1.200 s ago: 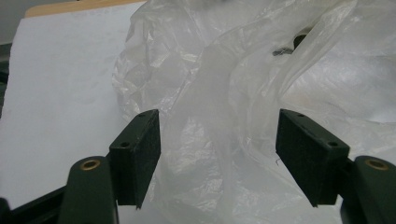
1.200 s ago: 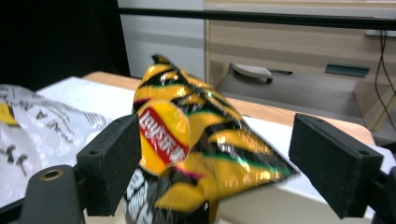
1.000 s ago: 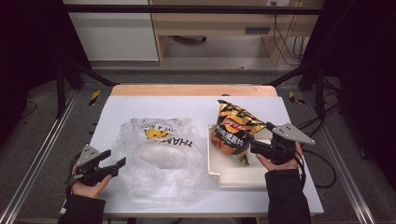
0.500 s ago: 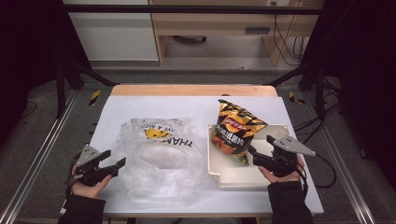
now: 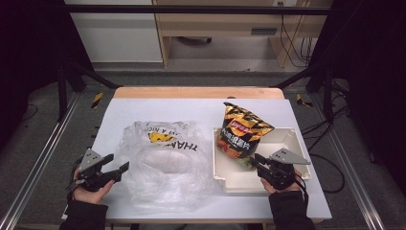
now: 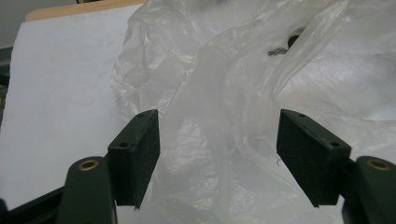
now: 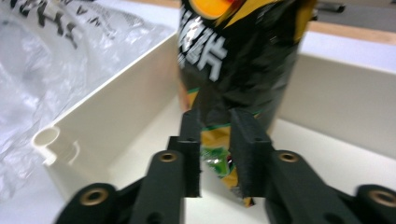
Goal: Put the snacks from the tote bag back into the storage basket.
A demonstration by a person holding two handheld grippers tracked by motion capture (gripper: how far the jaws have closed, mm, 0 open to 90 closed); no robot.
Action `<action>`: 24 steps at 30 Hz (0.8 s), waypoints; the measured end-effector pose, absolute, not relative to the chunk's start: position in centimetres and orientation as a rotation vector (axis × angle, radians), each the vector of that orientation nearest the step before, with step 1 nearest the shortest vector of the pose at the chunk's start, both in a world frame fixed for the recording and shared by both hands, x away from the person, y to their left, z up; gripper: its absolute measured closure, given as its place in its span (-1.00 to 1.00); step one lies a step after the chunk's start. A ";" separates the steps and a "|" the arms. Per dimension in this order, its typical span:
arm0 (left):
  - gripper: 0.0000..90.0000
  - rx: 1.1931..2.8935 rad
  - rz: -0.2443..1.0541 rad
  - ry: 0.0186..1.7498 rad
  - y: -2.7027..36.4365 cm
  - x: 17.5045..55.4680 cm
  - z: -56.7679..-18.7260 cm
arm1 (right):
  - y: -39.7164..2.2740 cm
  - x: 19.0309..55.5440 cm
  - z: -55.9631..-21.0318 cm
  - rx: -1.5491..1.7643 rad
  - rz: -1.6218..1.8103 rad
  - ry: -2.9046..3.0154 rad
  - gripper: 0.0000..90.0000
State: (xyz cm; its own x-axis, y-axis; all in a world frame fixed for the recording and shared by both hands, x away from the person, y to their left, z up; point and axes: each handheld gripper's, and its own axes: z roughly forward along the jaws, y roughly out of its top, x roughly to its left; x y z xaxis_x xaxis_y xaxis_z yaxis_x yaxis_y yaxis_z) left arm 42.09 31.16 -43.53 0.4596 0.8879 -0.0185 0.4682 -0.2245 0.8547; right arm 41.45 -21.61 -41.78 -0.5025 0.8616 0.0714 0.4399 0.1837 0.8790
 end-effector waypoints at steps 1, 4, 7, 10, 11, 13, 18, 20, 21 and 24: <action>-0.34 1.859 0.623 1.142 31.2 42.1 -43.5 | -21.4 41.5 -41.9 1.213 1.262 2.037 0.75; -0.34 1.859 0.620 1.143 31.2 42.1 -43.6 | -21.0 41.5 -42.2 1.193 1.238 2.079 0.91; -0.34 1.861 0.619 1.144 31.2 42.2 -43.6 | -20.6 41.7 -42.4 1.181 1.233 2.110 1.00; -0.34 1.863 0.619 1.144 31.1 42.2 -43.6 | -20.2 42.0 -42.8 1.186 1.213 2.135 1.00; -0.34 1.861 0.618 1.144 31.1 42.2 -43.6 | -20.0 42.1 -42.9 1.192 1.209 2.142 1.00; -0.34 1.862 0.618 1.145 31.1 42.2 -43.6 | -19.8 42.4 -43.3 1.196 1.192 2.155 1.00; -0.34 1.866 0.618 1.144 31.1 42.2 -43.6 | -19.5 43.0 -43.9 1.209 1.162 2.165 1.00; -0.34 1.869 0.615 1.145 31.1 42.2 -43.7 | -19.6 43.2 -43.9 1.214 1.156 2.159 1.00; -0.34 1.870 0.616 1.145 31.1 42.2 -43.7 | -19.6 43.2 -43.9 1.223 1.152 2.151 0.99; -0.34 1.872 0.619 1.143 31.1 42.2 -43.6 | -19.9 43.5 -44.0 1.234 1.143 2.138 0.99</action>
State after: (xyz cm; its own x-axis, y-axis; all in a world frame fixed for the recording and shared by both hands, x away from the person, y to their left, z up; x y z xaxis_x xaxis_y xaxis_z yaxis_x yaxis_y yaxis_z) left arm 42.24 31.08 -43.64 0.4632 0.8862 -0.0130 0.4735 -0.2350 0.8489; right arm 43.48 -19.87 -44.00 -0.5194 0.8535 0.0432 0.5099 0.2689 0.8171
